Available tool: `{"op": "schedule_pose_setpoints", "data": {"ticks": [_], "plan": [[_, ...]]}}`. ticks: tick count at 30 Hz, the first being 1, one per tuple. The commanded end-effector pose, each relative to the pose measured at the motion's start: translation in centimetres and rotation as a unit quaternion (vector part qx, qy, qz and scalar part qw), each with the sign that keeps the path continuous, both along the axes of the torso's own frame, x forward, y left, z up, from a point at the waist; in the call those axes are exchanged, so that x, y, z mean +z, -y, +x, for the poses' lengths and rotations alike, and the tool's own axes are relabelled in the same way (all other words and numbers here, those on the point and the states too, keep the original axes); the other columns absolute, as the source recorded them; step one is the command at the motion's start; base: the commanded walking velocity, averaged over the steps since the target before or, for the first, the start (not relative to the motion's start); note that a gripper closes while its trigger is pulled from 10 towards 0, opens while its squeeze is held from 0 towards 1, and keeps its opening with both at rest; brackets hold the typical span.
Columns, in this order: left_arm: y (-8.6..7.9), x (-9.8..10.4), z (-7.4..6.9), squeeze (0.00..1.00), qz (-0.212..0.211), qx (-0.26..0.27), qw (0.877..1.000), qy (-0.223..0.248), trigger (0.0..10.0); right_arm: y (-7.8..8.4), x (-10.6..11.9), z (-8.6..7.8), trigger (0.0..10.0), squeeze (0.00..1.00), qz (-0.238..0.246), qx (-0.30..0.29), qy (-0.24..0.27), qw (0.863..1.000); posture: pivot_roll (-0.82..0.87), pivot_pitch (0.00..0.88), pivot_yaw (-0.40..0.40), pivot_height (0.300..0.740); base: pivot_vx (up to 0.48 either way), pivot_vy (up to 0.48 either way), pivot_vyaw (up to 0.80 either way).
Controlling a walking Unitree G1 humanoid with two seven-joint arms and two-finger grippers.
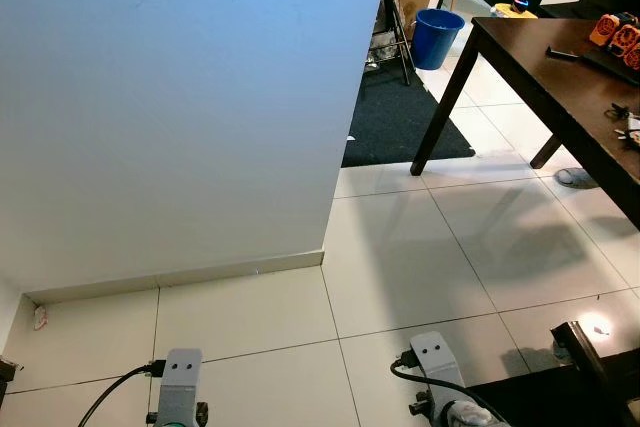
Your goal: Hang keys on a hook
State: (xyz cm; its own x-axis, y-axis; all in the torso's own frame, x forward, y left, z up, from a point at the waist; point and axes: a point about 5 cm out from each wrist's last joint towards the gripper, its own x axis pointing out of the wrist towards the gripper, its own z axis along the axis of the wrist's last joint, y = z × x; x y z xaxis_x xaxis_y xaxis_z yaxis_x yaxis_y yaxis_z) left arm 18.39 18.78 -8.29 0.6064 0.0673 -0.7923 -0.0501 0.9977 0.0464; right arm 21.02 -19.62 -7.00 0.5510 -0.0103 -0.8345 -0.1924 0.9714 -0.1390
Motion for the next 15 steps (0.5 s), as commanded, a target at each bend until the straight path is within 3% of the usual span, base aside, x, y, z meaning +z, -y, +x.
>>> {"op": "schedule_pose_setpoints", "data": {"ticks": [1,15], "plan": [[0.18,-0.17,-0.31,1.0,-0.009,0.007,1.0,-0.004,10.0,0.36,-0.27,-0.59,10.0,1.0,0.003,-0.014,-0.006,1.0,0.05,0.002,-0.022,0.74,0.0,0.0,0.0],[0.27,0.01,0.03,1.0,-0.023,0.005,1.0,0.006,10.0,0.4,-0.31,-0.69,10.0,1.0,0.005,-0.017,-0.004,1.0,0.05,0.0,-0.022,0.74,0.0,0.0,0.0]]}}
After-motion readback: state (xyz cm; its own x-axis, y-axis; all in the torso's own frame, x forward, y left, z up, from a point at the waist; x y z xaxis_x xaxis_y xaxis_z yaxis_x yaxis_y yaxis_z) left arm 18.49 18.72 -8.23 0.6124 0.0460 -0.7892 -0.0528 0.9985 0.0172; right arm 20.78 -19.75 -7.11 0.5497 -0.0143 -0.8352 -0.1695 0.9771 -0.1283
